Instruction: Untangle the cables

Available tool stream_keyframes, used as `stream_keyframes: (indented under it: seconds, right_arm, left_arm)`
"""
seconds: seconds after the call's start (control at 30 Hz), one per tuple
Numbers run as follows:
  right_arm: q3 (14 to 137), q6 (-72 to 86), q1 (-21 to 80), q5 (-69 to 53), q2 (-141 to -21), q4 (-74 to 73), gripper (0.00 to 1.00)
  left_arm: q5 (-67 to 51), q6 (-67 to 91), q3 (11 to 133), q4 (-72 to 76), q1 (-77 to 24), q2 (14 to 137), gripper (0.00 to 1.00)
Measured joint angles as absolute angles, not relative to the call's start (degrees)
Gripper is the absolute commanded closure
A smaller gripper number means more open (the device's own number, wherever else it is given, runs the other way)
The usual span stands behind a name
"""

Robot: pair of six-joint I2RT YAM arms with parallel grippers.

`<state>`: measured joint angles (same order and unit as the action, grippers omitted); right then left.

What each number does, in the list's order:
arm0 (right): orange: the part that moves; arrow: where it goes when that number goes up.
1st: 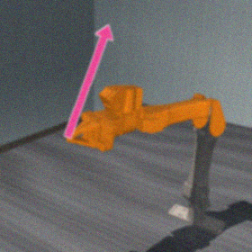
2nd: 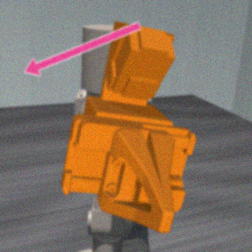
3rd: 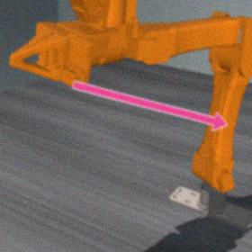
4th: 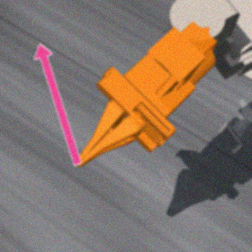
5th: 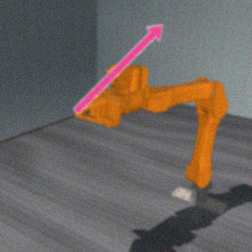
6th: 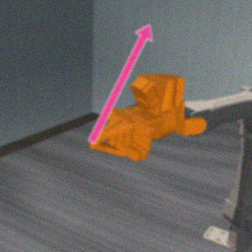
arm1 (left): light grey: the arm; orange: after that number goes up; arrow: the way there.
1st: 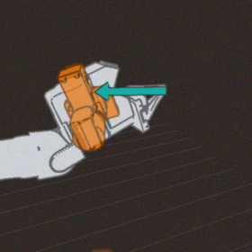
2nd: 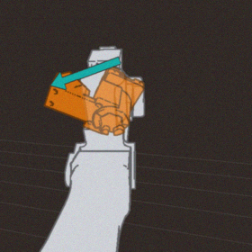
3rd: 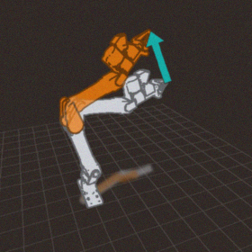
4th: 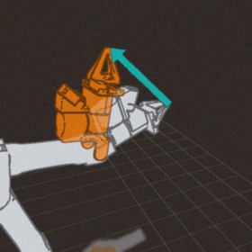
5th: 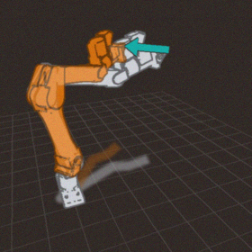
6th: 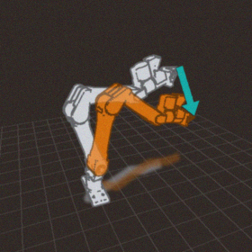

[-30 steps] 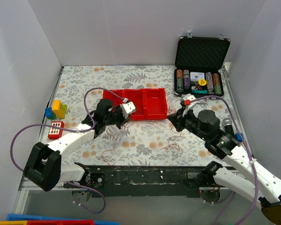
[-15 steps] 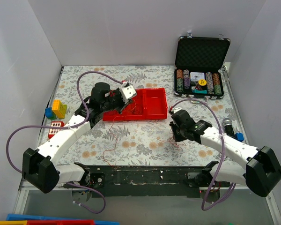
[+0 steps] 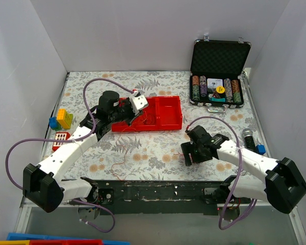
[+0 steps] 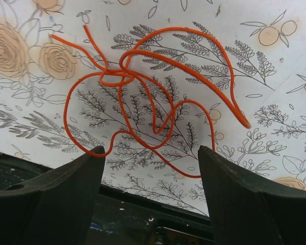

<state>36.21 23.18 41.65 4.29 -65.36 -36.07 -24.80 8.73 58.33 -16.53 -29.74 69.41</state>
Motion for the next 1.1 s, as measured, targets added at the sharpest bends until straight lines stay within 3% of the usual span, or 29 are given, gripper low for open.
stream_keyframes:
  seconds: [0.07, 0.23, 0.47, 0.77, 1.1]
  right_arm:
    - [36.21, 23.00, 41.65, 4.49, -67.29, -35.92, 0.24]
    - [36.32, 22.20, 41.65, 5.28, -72.23, -34.83, 0.49]
    - [37.39, 20.29, 41.63, 6.68, -74.50, -32.34, 0.97]
    - [40.03, 17.41, 41.63, 6.20, -72.49, -28.71, 0.99]
    - [66.63, 8.82, 40.69, 3.60, -72.25, -20.71, 0.99]
  left_arm:
    - [-24.77, 8.73, 58.33, -16.60, -29.74, 69.21, 1.00]
    - [-24.69, 8.73, 58.33, -16.78, -29.74, 68.25, 1.00]
    - [-24.60, 8.75, 57.91, -16.80, -29.74, 67.48, 1.00]
    - [-24.56, 8.73, 57.69, -16.93, -29.74, 67.48, 1.00]
    - [-24.53, 8.78, 57.69, -16.95, -29.74, 67.44, 1.00]
